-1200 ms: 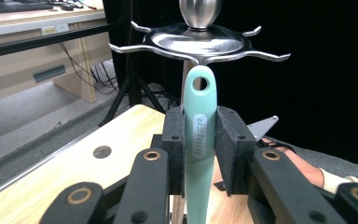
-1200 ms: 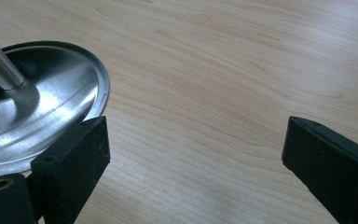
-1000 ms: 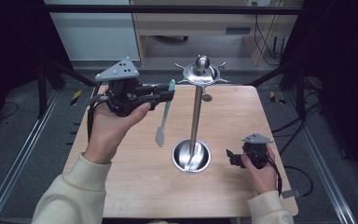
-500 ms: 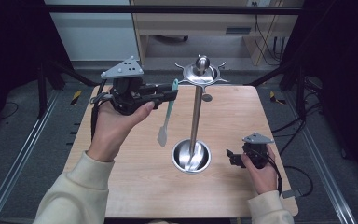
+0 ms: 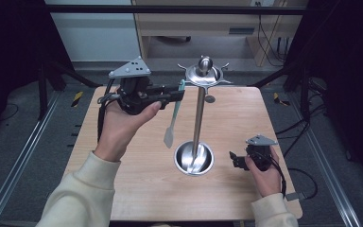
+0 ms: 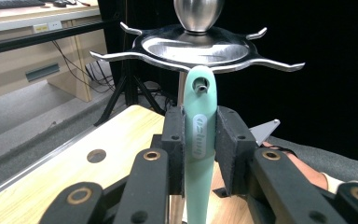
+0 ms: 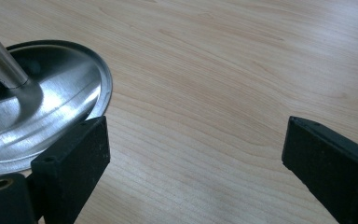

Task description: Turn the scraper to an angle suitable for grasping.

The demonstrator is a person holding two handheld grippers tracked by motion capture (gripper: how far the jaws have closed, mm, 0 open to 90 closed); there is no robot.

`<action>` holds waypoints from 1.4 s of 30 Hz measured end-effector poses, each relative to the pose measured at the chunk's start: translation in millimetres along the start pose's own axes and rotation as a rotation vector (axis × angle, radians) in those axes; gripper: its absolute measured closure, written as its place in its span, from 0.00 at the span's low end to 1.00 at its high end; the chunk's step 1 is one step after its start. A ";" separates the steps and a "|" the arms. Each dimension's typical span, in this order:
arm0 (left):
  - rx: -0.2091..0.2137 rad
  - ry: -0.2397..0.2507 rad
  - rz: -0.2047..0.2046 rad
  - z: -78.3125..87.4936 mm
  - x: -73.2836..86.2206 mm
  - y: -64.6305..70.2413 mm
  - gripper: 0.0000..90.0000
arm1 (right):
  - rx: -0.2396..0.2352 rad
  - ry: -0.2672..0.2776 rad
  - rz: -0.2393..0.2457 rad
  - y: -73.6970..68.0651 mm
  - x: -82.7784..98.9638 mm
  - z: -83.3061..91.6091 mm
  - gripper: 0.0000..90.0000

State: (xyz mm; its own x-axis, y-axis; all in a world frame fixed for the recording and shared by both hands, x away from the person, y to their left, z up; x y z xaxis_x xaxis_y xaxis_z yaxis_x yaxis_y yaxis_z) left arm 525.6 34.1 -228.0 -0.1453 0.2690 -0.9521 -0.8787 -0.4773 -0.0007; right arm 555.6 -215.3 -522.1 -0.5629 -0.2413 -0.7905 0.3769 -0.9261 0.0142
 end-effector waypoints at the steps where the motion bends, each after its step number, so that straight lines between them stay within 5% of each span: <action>1: -0.002 0.004 0.000 -2.0 -0.2 -0.4 0.82 | -0.001 0.000 0.006 0.0 0.0 -0.4 0.09; 42: -0.025 0.081 -0.012 -17.4 -0.1 0.2 0.82 | 0.008 -0.013 -0.011 3.2 4.6 1.7 0.08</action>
State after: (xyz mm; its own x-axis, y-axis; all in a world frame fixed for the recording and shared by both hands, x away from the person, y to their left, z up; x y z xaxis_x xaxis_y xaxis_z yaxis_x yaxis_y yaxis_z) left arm 533.4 19.5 -233.2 -0.0961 0.2067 -0.9737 -0.8683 -0.4956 -0.0195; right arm 553.0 -219.8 -524.6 -0.5766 -0.2350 -0.7825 0.3650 -0.9309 0.0106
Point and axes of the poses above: each handheld gripper's, and its own axes: z roughly backward along the jaws, x roughly out of its underside, y roughly to its right, the point moved 10 cm from there along -z, roughly forward along the jaws, and after that the axes turned 3 degrees about -z, right-handed, at the moved point
